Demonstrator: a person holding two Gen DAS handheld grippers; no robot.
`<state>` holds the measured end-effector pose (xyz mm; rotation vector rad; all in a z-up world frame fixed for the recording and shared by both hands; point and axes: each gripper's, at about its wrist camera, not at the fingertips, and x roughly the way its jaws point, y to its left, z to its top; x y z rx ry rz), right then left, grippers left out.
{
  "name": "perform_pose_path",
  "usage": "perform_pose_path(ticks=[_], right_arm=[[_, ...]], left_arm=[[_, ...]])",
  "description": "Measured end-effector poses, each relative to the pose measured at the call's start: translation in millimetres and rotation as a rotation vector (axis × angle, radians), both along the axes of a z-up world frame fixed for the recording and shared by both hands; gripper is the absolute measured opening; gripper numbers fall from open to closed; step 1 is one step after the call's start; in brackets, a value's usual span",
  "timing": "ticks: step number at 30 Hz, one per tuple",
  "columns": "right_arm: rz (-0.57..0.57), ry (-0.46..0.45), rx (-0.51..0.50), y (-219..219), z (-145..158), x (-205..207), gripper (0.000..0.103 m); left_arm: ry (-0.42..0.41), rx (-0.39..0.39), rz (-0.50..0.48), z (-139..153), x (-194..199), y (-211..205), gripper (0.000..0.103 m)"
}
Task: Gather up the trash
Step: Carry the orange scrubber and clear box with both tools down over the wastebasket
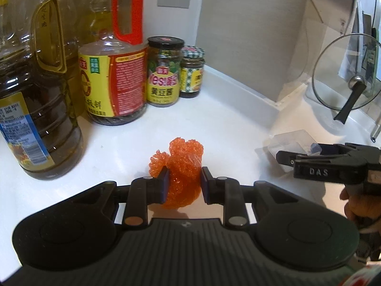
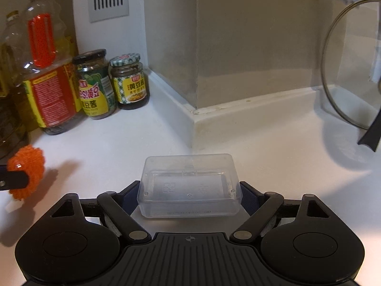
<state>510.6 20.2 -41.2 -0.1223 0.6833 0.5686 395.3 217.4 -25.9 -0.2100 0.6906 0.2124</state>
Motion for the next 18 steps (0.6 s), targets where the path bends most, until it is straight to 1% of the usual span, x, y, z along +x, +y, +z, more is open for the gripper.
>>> perform_pose_path(ticks=[5, 11, 18], right_arm=[[-0.003, 0.011, 0.023, -29, 12, -34, 0.085], [-0.006, 0.037, 0.047, -79, 22, -66, 0.085], [0.034, 0.053, 0.069, -129, 26, -102, 0.085]], left_arm=[[-0.003, -0.014, -0.028, 5, -6, -26, 0.024], [-0.004, -0.021, -0.061, 10, -24, -71, 0.024], [-0.004, -0.019, -0.041, 13, -56, -124, 0.024]])
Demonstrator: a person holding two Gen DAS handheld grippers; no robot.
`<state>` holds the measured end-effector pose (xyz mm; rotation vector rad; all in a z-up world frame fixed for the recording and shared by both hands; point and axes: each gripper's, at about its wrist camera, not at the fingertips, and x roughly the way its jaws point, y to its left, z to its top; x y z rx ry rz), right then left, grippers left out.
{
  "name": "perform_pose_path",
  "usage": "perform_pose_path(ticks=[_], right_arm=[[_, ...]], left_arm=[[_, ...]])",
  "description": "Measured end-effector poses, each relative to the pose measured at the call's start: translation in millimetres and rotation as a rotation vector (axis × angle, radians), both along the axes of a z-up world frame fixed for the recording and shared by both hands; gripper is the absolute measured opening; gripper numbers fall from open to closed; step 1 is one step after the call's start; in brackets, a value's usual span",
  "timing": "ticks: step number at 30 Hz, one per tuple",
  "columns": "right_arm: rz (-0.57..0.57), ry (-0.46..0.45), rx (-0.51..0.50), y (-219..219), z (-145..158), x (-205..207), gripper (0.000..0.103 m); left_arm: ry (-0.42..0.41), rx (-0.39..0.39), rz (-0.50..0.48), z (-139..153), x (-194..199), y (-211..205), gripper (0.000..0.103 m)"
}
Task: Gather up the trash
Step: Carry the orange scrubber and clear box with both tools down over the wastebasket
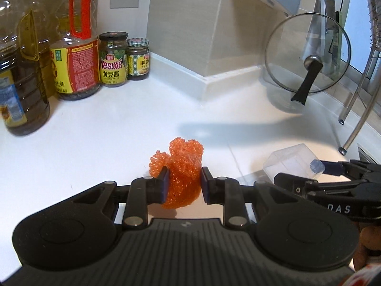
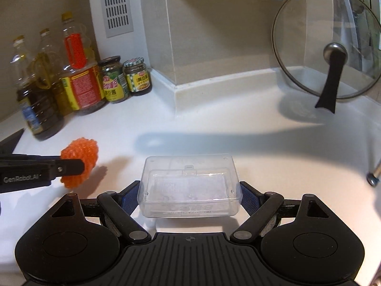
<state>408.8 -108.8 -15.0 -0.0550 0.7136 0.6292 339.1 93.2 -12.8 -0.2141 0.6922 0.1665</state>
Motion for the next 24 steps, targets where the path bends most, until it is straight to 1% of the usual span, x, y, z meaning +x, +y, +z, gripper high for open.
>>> perform_pose_path(ticks=[4, 9, 16, 24], right_arm=[[0.021, 0.012, 0.004, -16, -2, -17, 0.085], [0.006, 0.01, 0.005, -28, 0, -36, 0.085], [-0.088, 0.021, 0.003, -38, 6, -66, 0.085], [-0.151, 0.011, -0.004, -38, 15, -116, 0.085]], left_arm=[[0.006, -0.002, 0.019, 1, -19, -19, 0.024], [0.007, -0.003, 0.002, 4, -35, -31, 0.024], [-0.003, 0.003, -0.101, 8, -53, -41, 0.024], [-0.021, -0.005, -0.183, 11, -93, -43, 0.024]])
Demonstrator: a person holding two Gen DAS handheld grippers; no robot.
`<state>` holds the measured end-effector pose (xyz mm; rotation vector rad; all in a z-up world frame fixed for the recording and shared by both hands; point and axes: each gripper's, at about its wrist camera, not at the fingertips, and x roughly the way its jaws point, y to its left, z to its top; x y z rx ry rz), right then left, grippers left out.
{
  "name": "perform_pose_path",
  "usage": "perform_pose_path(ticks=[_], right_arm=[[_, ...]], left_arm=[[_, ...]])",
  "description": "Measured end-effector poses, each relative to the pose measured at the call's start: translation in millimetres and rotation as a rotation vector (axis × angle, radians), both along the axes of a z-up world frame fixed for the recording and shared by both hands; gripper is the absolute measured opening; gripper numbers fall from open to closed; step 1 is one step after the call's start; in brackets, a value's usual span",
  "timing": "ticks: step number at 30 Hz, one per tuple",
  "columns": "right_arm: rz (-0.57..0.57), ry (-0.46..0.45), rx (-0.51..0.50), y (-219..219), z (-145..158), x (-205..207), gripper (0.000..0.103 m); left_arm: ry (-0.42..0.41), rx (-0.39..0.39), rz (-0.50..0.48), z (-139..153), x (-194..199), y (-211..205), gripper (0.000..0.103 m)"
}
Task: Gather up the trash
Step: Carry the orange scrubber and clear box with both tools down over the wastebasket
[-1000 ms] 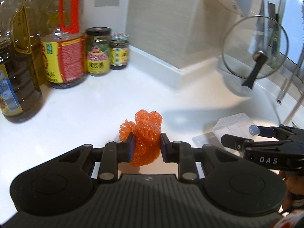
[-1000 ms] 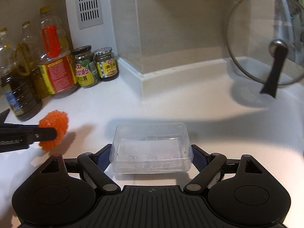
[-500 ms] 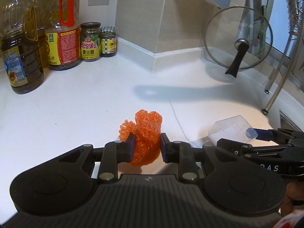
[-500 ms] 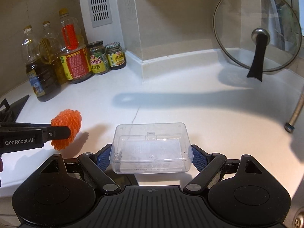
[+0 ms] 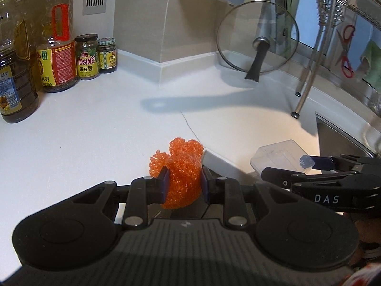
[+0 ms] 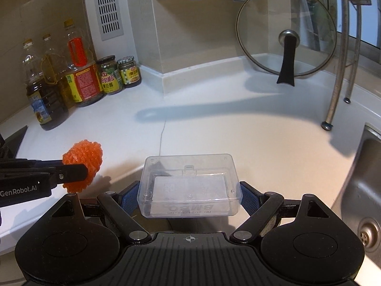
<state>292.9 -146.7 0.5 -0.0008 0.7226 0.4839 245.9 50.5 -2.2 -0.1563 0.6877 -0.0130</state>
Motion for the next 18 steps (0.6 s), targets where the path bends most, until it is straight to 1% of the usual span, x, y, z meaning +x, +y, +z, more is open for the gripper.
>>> perform_pose_path(ticks=[6, 12, 15, 18], right_arm=[[-0.021, 0.0, 0.001, 1, 2, -41, 0.085], [-0.063, 0.021, -0.001, -8, -3, -77, 0.085], [-0.071, 0.034, -0.005, -13, -6, -88, 0.085], [-0.058, 0.05, -0.014, -17, -11, -94, 0.085]], left_arm=[[-0.012, -0.002, -0.04, 3, -34, -2, 0.024], [0.008, 0.003, -0.082, -4, -63, -7, 0.024], [0.024, 0.012, -0.099, -10, -73, -12, 0.024], [0.046, 0.005, -0.087, -17, -79, -14, 0.024]])
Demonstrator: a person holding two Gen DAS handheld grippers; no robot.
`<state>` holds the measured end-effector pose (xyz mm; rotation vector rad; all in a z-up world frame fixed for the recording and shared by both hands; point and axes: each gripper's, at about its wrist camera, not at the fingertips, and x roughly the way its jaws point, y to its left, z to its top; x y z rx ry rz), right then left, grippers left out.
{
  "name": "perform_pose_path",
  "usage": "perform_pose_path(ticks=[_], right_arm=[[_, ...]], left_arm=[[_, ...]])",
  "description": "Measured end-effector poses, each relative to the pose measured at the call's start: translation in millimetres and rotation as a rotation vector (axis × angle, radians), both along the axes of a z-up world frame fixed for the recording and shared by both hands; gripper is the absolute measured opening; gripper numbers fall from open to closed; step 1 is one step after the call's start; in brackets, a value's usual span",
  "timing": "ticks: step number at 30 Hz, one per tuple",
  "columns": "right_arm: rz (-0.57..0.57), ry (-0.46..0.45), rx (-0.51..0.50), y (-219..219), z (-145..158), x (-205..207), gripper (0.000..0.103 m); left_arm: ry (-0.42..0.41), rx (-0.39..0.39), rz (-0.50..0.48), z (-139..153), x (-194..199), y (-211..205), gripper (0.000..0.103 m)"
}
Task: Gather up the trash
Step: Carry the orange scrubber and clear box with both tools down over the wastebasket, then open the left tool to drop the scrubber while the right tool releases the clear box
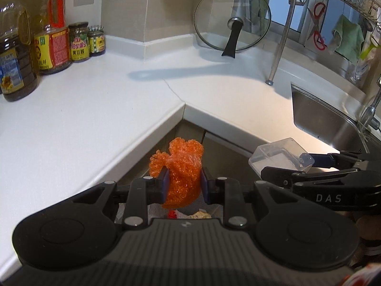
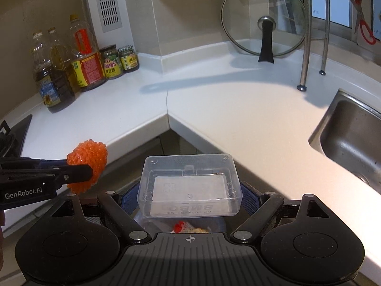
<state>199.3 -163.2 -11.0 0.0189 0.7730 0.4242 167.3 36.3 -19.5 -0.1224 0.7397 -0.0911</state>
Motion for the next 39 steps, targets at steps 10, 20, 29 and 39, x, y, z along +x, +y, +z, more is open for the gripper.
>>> perform_pose_path(ticks=[10, 20, 29, 39], right_arm=[[0.073, 0.038, -0.023, -14, -18, 4, 0.085], [0.112, 0.085, -0.021, -24, -55, 8, 0.085], [0.129, 0.128, -0.059, -18, -91, 15, 0.085], [0.138, 0.16, -0.094, -6, -122, 23, 0.085]], left_arm=[[0.08, -0.007, 0.058, -22, -2, -14, 0.024], [0.187, -0.034, 0.106, -70, 3, -18, 0.024], [0.265, -0.037, 0.122, -115, 15, -16, 0.024], [0.309, -0.041, 0.136, -147, 28, -9, 0.024]])
